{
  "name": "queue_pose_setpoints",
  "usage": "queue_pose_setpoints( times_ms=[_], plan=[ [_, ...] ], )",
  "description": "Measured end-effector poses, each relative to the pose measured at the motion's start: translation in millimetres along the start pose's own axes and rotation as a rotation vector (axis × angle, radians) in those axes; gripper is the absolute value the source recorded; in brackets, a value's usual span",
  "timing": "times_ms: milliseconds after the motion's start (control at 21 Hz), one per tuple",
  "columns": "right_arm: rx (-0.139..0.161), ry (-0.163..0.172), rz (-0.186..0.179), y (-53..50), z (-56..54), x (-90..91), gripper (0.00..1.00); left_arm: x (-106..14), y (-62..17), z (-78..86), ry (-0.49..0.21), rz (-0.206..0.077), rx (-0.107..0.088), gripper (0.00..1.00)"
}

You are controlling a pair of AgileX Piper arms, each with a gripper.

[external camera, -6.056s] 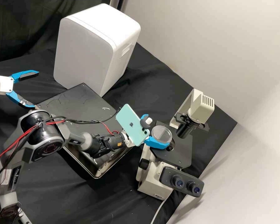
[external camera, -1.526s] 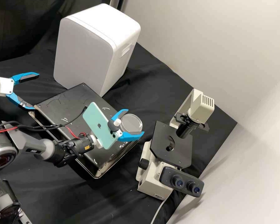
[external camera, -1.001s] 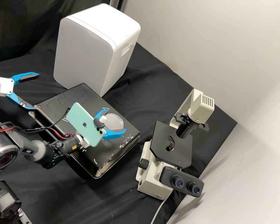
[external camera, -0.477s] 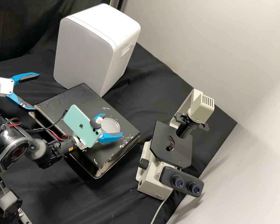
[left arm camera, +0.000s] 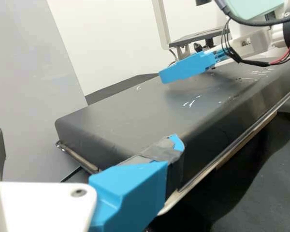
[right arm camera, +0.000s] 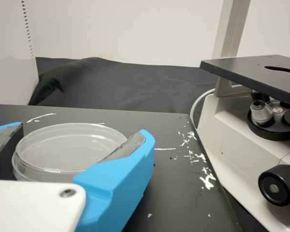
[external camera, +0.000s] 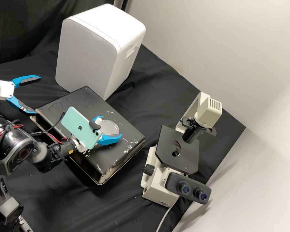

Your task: Place the petri dish on the bench

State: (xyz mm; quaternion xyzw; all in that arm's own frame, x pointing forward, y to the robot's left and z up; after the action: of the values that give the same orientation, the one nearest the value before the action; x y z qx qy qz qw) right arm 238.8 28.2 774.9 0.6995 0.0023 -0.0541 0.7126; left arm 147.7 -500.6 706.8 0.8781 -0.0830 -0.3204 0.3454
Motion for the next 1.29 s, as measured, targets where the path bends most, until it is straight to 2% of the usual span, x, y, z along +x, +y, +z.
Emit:
queue_pose_setpoints(
  times_ms=[48,477,715,906,1144,1287],
  plan=[
    [-0.001,0.002,-0.002,-0.4,-0.4,-0.1,1.0,0.0,0.0,0.0,0.0,0.0,0.0,1.0],
    [-0.006,-0.007,-0.008,-2.5,1.2,0.8,1.0,0.0,0.0,0.0,0.0,0.0,0.0,1.0],
    [0.006,-0.016,0.011,-1.7,-1.1,2.5,1.0,0.0,0.0,0.0,0.0,0.0,0.0,1.0],
    [-0.019,-0.03,0.012,-4.6,-1.9,2.0,1.0,0.0,0.0,0.0,0.0,0.0,0.0,1.0],
    [-0.028,-0.038,0.006,-6.9,-1.2,2.4,1.0,0.0,0.0,0.0,0.0,0.0,0.0,1.0],
    [-0.036,-0.049,0.033,-5.9,-3.1,2.9,1.0,0.0,0.0,0.0,0.0,0.0,0.0,1.0]
  ],
)
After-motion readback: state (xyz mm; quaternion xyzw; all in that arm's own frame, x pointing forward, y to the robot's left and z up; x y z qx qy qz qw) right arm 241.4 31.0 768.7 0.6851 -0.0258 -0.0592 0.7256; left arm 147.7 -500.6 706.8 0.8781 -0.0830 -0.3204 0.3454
